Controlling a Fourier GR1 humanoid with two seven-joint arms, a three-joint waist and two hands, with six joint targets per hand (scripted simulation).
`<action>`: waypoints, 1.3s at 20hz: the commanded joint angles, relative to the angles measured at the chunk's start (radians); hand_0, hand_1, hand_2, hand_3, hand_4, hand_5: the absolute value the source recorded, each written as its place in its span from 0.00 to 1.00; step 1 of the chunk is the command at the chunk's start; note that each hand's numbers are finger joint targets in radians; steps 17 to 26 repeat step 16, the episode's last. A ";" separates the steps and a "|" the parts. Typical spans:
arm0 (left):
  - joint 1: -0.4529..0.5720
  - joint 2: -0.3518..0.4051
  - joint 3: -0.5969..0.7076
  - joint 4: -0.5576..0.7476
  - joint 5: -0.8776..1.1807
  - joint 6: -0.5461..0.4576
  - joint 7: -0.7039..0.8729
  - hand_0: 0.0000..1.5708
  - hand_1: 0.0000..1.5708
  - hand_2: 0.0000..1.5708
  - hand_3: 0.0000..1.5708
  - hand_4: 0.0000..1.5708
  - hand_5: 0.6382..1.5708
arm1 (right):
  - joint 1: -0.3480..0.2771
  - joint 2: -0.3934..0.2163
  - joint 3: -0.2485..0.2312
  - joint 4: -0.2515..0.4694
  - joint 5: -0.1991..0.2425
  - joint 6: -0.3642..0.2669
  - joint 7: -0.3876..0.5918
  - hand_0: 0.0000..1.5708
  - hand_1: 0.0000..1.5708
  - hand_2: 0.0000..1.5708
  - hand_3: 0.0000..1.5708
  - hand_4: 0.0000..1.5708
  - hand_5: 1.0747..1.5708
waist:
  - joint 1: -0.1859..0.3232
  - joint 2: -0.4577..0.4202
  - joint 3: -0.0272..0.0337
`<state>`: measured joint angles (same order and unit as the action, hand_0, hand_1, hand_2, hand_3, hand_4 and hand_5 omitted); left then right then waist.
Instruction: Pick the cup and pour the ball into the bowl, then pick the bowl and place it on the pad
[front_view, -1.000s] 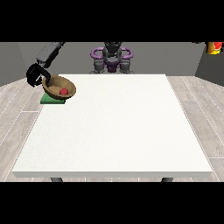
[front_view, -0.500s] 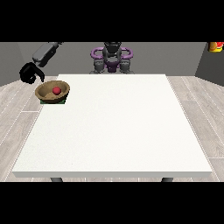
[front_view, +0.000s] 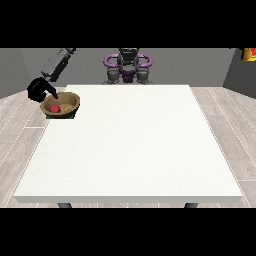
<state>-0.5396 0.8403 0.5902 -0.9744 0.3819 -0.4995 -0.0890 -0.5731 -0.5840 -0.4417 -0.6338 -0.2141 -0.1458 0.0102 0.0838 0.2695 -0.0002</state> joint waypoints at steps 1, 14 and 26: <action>-0.029 0.055 0.036 0.031 0.028 -0.033 -0.044 0.00 0.00 0.00 0.00 0.76 0.99 | -0.059 -0.069 -0.027 0.018 -0.010 0.015 -0.034 0.88 0.88 0.85 0.46 0.00 0.93 | 0.008 0.085 0.0007; 0.008 -0.073 -0.071 -0.133 0.029 0.066 0.088 0.00 0.00 0.00 0.00 0.76 1.00 | -0.090 -0.132 0.081 0.122 0.088 0.122 0.055 0.00 0.00 0.00 0.00 0.00 0.66 | 0.031 -0.067 0.0014; 0.073 -0.068 -0.069 -0.034 -0.019 0.036 0.025 0.00 0.00 0.00 0.00 0.76 1.00 | -0.076 -0.115 0.127 0.049 0.107 0.128 0.130 0.00 0.00 0.00 0.00 0.13 0.61 | -0.014 -0.170 -0.0013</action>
